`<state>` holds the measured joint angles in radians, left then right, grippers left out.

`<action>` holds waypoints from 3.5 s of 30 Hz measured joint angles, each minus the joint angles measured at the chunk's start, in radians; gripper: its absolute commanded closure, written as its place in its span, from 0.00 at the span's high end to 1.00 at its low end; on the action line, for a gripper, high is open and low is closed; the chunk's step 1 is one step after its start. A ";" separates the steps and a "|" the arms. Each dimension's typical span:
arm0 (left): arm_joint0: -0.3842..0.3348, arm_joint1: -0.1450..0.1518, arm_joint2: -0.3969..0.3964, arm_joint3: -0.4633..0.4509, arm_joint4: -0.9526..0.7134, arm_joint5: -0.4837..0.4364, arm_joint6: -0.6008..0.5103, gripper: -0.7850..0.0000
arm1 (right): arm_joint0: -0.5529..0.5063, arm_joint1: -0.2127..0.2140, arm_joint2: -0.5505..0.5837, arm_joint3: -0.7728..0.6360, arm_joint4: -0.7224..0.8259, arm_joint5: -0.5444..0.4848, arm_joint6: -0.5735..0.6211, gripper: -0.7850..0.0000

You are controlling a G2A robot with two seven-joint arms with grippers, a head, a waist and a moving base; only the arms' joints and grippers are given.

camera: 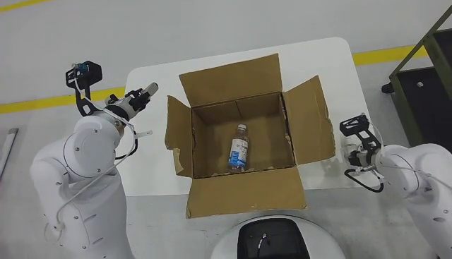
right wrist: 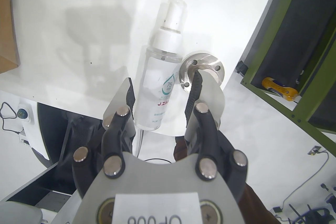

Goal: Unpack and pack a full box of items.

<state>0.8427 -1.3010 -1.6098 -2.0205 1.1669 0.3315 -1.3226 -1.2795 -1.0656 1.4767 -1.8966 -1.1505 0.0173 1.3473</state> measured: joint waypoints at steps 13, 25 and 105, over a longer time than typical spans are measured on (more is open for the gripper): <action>0.000 0.000 0.000 0.000 0.000 0.000 0.000 1.00 | 0.028 -0.005 -0.046 0.048 0.007 -0.001 -0.009 0.47; 0.000 0.000 0.000 0.000 0.000 0.000 0.000 1.00 | 0.042 -0.007 -0.071 0.069 0.005 -0.005 -0.005 0.37; 0.000 0.000 0.000 0.000 0.000 0.000 0.000 1.00 | 0.457 -0.130 -0.546 0.221 1.240 0.308 -0.641 0.00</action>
<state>0.8427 -1.3010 -1.6098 -2.0205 1.1669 0.3315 -1.3226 -0.8225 -1.1954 0.9305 -1.6756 0.0897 0.3250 0.7068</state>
